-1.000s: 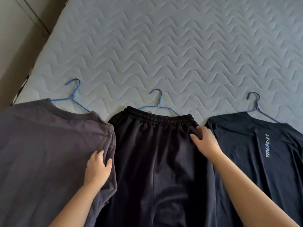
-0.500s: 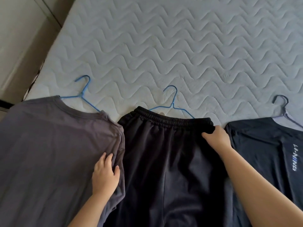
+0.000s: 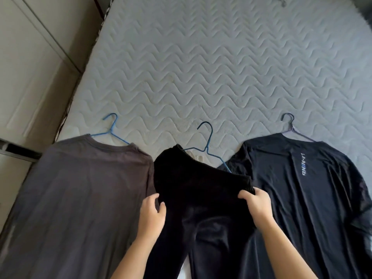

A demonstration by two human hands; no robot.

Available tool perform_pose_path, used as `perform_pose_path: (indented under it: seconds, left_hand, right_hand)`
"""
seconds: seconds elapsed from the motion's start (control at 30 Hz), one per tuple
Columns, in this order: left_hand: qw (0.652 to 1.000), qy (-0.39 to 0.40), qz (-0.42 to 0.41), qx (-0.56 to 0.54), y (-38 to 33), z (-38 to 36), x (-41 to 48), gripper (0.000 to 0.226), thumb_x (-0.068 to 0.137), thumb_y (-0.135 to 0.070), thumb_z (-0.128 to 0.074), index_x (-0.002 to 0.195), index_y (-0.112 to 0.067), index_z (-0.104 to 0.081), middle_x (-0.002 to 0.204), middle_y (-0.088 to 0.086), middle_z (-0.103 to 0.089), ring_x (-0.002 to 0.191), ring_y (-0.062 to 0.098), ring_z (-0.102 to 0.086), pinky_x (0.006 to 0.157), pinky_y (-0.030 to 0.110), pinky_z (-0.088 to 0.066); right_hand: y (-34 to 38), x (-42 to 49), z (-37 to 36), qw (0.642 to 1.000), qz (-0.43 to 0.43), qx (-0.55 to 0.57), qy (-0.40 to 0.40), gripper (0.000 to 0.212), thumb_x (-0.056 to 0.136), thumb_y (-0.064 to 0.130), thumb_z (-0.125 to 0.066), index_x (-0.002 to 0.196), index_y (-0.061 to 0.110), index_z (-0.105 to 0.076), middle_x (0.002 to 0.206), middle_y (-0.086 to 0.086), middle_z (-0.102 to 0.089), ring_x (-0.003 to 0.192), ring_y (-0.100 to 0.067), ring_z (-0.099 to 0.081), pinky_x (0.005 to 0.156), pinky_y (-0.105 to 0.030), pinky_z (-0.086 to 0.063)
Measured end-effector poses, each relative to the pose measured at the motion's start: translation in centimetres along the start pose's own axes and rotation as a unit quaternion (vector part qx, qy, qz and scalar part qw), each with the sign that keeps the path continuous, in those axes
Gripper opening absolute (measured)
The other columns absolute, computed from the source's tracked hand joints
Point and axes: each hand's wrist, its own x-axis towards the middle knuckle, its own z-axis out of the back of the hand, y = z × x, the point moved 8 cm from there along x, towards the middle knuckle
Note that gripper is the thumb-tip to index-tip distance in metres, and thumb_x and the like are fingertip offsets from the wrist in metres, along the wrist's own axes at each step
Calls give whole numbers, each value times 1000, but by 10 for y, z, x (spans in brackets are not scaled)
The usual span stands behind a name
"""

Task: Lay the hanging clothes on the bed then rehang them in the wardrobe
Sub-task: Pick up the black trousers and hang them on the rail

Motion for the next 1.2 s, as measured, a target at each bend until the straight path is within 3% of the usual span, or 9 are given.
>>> perform_pose_path:
  seconds: [0.17,0.3,0.4,0.57,0.63,0.73,0.93,1.07,1.2]
  left_hand:
    - [997,-25,-69,15,-40,29,-35,39,91,-16,-49,129,-9,-45,133,7,-47,125,20,-44,102,31,-36]
    - [987,-43,-152,43,-75,48,-59,44,90,-17,-51,131,-7,-43,135,10,-47,127,23,-42,107,36,-36]
    - [974,-48,-210,69,-95,58,-81,50,88,-18,-54,134,-5,-39,139,14,-44,131,26,-39,110,40,-33]
    - [952,-33,-277,123,-116,62,-104,58,87,-20,-57,137,-2,-34,143,18,-38,134,30,-34,112,40,-28]
    - [947,-7,-300,114,-122,60,-109,48,87,-19,-58,130,-2,-44,131,18,-51,125,32,-44,106,40,-34]
    - [943,14,-320,88,-125,62,-122,22,84,-16,-61,104,-6,-59,101,14,-63,100,31,-56,86,37,-40]
    - [968,28,-242,70,-72,69,-167,19,77,-27,-70,85,-12,-62,83,8,-68,82,26,-61,72,33,-43]
    - [985,13,-170,42,-11,70,-214,16,75,-27,-71,76,-16,-60,75,4,-66,81,25,-61,69,32,-41]
    - [992,-16,-128,4,40,70,-272,12,76,-25,-70,74,-19,-60,74,-2,-65,82,23,-61,68,30,-40]
  right_hand:
    - [32,-52,54,996,84,-5,-5,14,48,17,-58,49,12,-45,45,0,-45,47,-17,-42,48,-28,-33]
    - [44,-92,94,992,122,-10,14,16,46,15,-58,44,17,-42,39,8,-41,43,-14,-39,43,-23,-30]
    - [40,-125,119,991,134,5,26,11,46,12,-57,49,12,-47,41,6,-45,40,-11,-43,38,-18,-33]
    - [21,-172,154,988,142,42,37,8,50,1,-59,54,6,-53,49,-3,-51,46,-15,-50,45,-20,-38]
    - [14,-187,165,987,145,58,31,9,50,0,-59,52,7,-53,49,-5,-51,47,-17,-51,47,-21,-38]
    - [-2,-203,175,988,140,68,17,12,46,4,-58,44,15,-53,43,2,-53,42,-12,-52,43,-17,-39]
    - [-61,-216,180,993,115,30,-8,11,53,5,-63,51,14,-57,43,6,-53,46,-12,-52,46,-22,-39]
    - [-99,-232,169,993,112,-14,15,14,54,10,-64,68,9,-65,57,1,-62,58,-17,-58,60,-30,-43]
    - [-132,-253,163,988,129,-78,40,12,66,2,-66,77,8,-65,66,-4,-66,66,-22,-62,65,-35,-48]
